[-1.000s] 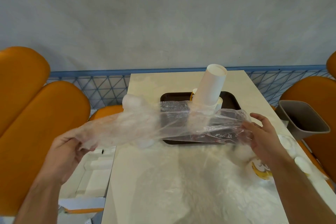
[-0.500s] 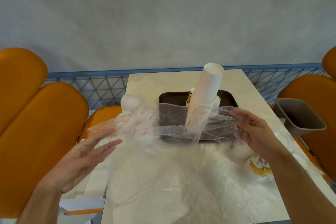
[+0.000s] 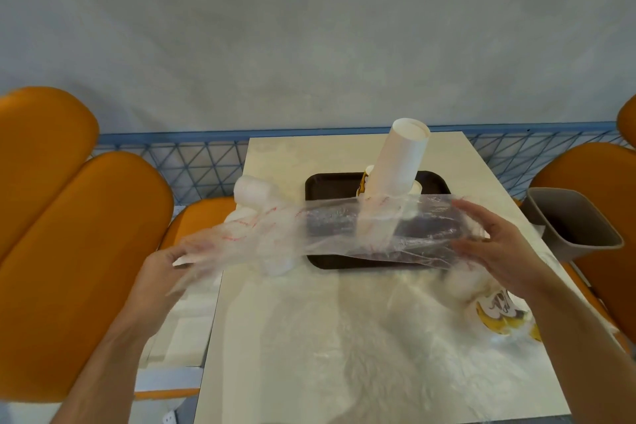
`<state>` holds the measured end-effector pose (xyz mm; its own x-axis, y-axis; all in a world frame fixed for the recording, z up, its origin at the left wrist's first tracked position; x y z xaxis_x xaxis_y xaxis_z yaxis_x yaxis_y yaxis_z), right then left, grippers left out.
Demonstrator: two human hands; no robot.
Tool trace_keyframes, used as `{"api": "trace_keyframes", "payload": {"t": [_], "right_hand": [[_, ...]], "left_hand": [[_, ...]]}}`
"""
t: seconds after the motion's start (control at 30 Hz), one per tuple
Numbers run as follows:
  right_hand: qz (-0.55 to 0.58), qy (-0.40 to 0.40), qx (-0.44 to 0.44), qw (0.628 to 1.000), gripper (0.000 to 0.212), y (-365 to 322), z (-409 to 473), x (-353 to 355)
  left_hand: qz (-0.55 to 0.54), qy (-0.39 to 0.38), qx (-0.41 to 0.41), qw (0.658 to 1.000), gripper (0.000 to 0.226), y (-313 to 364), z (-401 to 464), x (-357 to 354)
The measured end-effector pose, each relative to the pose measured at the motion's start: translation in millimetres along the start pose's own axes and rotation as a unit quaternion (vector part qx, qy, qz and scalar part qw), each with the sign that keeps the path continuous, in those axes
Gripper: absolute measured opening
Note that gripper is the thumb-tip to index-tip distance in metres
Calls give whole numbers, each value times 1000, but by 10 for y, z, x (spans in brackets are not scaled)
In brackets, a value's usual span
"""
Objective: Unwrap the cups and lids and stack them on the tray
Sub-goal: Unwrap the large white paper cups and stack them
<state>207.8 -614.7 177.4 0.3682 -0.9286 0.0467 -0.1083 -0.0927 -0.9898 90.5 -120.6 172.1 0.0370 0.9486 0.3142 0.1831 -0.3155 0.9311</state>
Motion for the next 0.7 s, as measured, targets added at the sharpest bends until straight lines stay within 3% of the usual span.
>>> {"api": "trace_keyframes", "payload": {"t": [0.03, 0.1, 0.37, 0.47, 0.53, 0.63, 0.7], "right_hand": [[14, 1, 6, 1000, 55, 0, 2, 28], [41, -8, 12, 999, 46, -17, -6, 49], [52, -48, -15, 997, 71, -34, 5, 178], [20, -82, -41, 996, 82, -62, -1, 196], [12, -100, -57, 993, 88, -71, -7, 197], [-15, -119, -72, 990, 93, -95, -22, 187], [-45, -128, -81, 987, 96, -114, -35, 181]], "left_hand": [[-5, -46, -12, 999, 37, 24, 6, -14], [-23, -65, 5, 998, 40, 29, 34, -25], [-168, -2, 135, 976, 25, -64, 82, 118], [-271, -13, 115, 956, 25, -20, 74, 114], [-322, -70, 77, 941, 44, 16, 51, 106], [-208, -117, 76, 968, 65, 75, 50, 66], [-166, -50, 78, 982, 62, 106, 102, 30]]}}
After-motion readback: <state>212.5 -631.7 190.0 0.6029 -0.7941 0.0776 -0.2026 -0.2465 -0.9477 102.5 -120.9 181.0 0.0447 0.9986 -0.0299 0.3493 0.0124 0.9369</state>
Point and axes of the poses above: each hand's wrist, its own z-axis towards the middle knuckle, its own x-axis out of the back of the hand, y = z × x, the point moved 2 cm from there along z, towards the middle knuckle, and after that the axes turned 13 degrees about -y, right-handed, at the moved point
